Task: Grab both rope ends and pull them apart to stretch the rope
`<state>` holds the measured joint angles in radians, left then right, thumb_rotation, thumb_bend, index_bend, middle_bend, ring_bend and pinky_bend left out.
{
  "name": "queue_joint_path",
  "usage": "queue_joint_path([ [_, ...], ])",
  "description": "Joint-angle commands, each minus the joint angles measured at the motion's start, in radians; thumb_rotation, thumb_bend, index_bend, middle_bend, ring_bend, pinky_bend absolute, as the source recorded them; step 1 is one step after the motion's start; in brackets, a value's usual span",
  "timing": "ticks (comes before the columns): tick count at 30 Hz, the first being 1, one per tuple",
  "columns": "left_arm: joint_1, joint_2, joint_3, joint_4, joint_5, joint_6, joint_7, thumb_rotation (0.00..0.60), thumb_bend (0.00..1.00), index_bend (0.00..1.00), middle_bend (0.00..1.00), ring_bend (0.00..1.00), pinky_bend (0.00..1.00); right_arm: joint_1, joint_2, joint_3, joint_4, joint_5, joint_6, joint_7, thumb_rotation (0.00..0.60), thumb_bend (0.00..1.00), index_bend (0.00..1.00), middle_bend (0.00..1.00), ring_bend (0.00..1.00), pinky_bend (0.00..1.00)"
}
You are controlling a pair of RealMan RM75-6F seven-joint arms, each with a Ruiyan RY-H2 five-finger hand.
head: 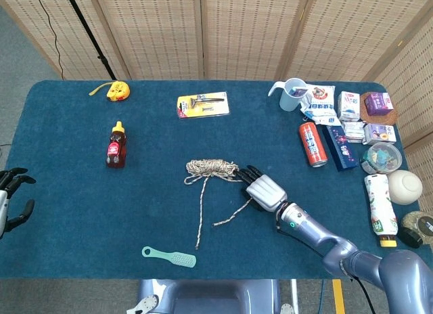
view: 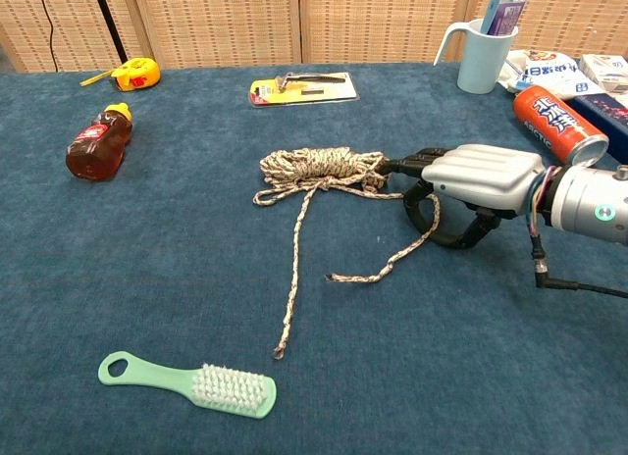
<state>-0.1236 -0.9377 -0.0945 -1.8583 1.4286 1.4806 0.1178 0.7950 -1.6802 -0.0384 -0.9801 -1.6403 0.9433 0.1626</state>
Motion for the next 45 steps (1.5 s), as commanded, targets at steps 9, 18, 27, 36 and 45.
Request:
queue_joint_path([
  [9,0.001,0.0,0.001,0.006,0.002,0.001,-0.007,0.6,0.36,0.37,0.26,0.23,0.0,-0.004,-0.001,0.007,-0.007,0.011,0.005,-0.004,0.6,0.53,0.56,0.09,0.0,0.0],
  [18,-0.013,0.009,-0.021,0.021,0.026,0.017,-0.024,0.6,0.36,0.37,0.26,0.23,0.0,-0.014,0.021,0.023,-0.056,0.022,0.034,-0.016,0.6,0.54,0.57,0.11,0.0,0.0],
  [27,-0.079,0.015,0.012,0.038,0.109,-0.096,-0.038,0.6,0.36,0.37,0.26,0.23,0.0,-0.033,0.076,0.034,-0.148,0.038,0.057,-0.063,0.6,0.54,0.57,0.11,0.0,0.0],
  [36,-0.21,-0.025,0.031,0.114,0.241,-0.241,-0.09,0.6,0.36,0.38,0.26,0.21,0.0,-0.048,0.107,0.04,-0.219,0.052,0.064,-0.113,0.6,0.55,0.57,0.11,0.0,0.0],
  [45,-0.362,-0.133,0.054,0.215,0.382,-0.356,-0.13,0.6,0.36,0.38,0.18,0.08,0.0,-0.066,0.131,0.049,-0.282,0.072,0.071,-0.161,0.6,0.55,0.57,0.11,0.0,0.0],
])
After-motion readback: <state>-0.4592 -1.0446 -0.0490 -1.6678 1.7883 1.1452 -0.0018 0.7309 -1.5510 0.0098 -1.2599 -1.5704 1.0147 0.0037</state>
